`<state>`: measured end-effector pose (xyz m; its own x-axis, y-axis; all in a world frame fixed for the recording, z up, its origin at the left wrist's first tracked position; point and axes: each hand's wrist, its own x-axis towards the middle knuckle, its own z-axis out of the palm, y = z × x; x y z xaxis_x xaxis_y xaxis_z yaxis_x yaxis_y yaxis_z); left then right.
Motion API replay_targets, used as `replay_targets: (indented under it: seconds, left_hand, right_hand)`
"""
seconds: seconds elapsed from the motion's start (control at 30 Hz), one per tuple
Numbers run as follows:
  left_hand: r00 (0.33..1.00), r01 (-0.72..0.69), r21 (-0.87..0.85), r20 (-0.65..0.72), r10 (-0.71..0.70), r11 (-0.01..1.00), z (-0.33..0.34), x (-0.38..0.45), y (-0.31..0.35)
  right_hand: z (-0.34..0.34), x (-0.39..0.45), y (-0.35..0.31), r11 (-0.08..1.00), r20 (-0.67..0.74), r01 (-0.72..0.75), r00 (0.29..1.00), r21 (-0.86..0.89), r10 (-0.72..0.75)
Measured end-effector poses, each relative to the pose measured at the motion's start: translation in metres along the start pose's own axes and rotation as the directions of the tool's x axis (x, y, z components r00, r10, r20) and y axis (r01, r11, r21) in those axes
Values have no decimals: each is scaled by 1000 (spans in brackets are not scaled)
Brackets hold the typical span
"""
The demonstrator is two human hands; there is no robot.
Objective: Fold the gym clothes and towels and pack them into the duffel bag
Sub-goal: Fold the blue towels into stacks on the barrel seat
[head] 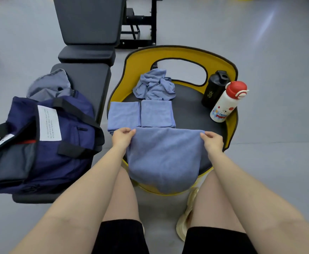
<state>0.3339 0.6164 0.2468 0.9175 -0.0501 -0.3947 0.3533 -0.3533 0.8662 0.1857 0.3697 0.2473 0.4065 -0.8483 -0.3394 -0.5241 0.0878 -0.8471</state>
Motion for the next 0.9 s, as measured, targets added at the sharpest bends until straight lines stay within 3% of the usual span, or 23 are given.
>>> replay_targets:
  seconds: [0.2,0.3,0.43,0.67,0.9]
  left_hand:
    - [998,-18,-115,61,25,993,-16,-32,42]
    - [988,-58,-70,136,67,996,-24,-46,48]
    - [984,-153,10,98,152,988,-31,-58,53]
    - [984,-170,-176,23,176,970,-39,-69,65]
    - [973,-163,-292,108,202,942,-51,-73,79]
  right_hand:
    - [-21,-17,-23,992,-15,118,993,49,-117]
    - [-32,-22,-34,986,0,163,987,26,-163]
    - [-44,-27,-39,978,81,210,974,12,-210]
    - [-63,-22,-49,967,47,253,966,-1,-253]
    - [-81,-38,-77,926,49,370,926,79,-374]
